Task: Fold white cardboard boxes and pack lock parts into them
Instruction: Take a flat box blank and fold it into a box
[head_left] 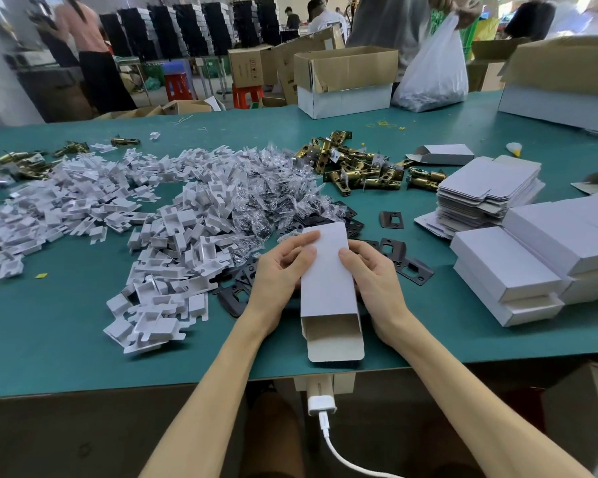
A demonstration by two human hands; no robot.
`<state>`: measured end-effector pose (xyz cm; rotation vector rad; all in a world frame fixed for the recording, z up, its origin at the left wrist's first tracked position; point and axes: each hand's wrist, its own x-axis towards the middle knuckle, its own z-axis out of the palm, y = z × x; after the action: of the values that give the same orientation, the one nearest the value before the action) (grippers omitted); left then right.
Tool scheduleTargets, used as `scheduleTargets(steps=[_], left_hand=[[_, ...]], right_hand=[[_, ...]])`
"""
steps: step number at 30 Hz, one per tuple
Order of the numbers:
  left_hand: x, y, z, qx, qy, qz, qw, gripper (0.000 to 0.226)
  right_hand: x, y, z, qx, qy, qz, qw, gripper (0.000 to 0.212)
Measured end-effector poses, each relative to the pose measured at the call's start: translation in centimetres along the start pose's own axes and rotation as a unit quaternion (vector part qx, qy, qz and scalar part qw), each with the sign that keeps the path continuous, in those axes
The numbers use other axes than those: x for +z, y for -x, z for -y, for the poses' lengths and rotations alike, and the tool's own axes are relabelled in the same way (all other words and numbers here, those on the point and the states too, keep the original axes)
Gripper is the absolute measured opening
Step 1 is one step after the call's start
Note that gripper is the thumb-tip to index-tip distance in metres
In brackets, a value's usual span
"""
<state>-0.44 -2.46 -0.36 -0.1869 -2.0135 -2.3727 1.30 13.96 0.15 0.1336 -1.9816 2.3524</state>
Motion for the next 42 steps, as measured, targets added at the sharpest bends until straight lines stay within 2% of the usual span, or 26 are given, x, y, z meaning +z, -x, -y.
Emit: scheduleTargets(steps=[7, 18, 28, 42], left_hand=[[0.0, -0.2, 0.2, -0.001, 0.014, -0.007, 1.000, 0.027], [-0.1, -0.1, 0.0, -0.009, 0.029, -0.010, 0.999, 0.020], [0.0, 0.2, -0.1, 0.009, -0.026, 0.051, 0.998, 0.022], [0.3, 0.2, -0.8, -0.015, 0.038, 0.012, 0.999, 0.030]], right_hand=[[0.0, 0.1, 0.0, 0.004, -0.023, 0.003, 1.000, 0.015], [-0.1, 0.0, -0.3, -0.005, -0.001, 0.010, 1.000, 0.015], [0.0, -0.2, -0.6, -0.008, 0.009, 0.019, 1.000, 0.016], [0.3, -0.2, -0.3, 0.025, 0.005, 0.008, 1.000, 0.023]])
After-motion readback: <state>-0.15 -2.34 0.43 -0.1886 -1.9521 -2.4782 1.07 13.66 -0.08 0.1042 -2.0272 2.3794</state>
